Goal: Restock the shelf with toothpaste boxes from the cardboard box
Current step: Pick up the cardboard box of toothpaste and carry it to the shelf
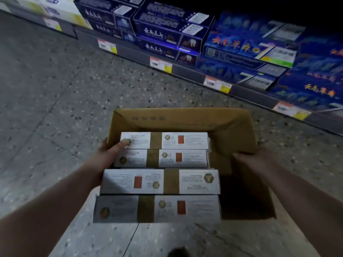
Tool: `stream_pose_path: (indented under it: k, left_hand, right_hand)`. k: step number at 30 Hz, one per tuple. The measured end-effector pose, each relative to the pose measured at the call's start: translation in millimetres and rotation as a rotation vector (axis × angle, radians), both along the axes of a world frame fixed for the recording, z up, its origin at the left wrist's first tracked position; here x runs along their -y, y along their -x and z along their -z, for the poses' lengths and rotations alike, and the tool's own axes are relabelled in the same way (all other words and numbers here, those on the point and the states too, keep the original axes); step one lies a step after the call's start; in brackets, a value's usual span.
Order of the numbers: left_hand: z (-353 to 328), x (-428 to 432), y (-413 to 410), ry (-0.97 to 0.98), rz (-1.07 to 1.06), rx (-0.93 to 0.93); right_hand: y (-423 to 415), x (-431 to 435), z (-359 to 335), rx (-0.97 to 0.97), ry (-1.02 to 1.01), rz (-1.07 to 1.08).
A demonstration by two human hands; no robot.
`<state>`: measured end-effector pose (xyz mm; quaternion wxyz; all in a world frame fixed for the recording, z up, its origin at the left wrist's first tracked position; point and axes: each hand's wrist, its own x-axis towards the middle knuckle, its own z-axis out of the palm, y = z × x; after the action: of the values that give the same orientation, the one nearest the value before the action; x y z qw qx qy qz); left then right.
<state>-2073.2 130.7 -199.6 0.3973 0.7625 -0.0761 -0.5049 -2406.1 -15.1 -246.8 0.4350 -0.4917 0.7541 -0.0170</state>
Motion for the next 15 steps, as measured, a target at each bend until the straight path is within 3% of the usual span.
stream_pose_path:
  k: [7,15]
  left_hand:
    - [59.9,-6.4,-12.4,-0.054,-0.055,-0.01]
    - [69.7,-13.6,-19.8,-0.117,-0.001,0.055]
  right_hand:
    - [-15.1,2.0,46.8,0.01,-0.039,0.009]
    - [-18.4,-2.5,37.9,0.008,-0.049,0.009]
